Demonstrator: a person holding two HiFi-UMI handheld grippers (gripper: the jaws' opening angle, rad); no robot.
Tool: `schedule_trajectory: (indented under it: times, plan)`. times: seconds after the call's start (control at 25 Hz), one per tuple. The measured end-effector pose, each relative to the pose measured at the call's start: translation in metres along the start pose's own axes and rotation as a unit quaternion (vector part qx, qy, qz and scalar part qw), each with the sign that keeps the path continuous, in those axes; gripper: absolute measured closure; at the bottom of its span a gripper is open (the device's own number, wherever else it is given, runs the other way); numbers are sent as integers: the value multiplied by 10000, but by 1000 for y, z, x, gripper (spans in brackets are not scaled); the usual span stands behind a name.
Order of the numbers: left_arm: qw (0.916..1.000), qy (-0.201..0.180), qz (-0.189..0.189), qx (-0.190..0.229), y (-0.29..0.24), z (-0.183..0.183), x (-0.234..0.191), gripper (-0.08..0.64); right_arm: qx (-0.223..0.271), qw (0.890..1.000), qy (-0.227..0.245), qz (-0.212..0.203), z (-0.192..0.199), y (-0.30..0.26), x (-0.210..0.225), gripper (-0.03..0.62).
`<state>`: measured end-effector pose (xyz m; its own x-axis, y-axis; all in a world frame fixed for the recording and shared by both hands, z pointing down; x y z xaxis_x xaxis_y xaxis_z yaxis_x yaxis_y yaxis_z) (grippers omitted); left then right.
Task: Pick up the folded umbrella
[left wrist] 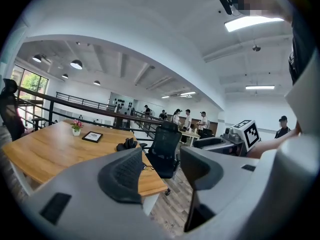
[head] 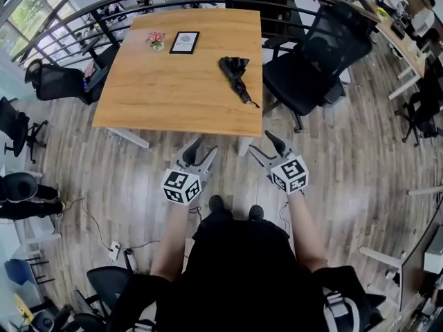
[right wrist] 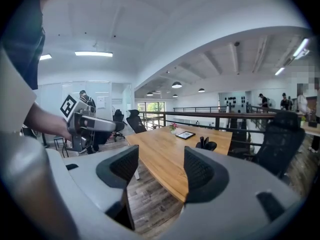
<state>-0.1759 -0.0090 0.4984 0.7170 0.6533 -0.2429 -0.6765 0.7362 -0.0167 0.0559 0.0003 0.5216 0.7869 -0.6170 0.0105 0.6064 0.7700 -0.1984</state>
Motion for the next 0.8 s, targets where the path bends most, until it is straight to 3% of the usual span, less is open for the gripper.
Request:
schedule_trajectory:
  times: [0.8]
  plan:
    - [9995, -103, 212, -204, 15, -16, -96, 310, 31, 9988, -201, 449, -3, -84, -26, 296]
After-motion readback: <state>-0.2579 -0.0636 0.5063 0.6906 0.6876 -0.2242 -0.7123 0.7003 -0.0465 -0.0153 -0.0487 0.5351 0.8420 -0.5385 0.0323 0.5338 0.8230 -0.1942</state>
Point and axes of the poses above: the fingertips, and each gripper's own axes: y backward along the fingers, x to its right, z out of its underside, the point moved 6 cm from there along y, backward along the fingers, and after that the axes turned 6 degrees about x, right-handed, at the moved point
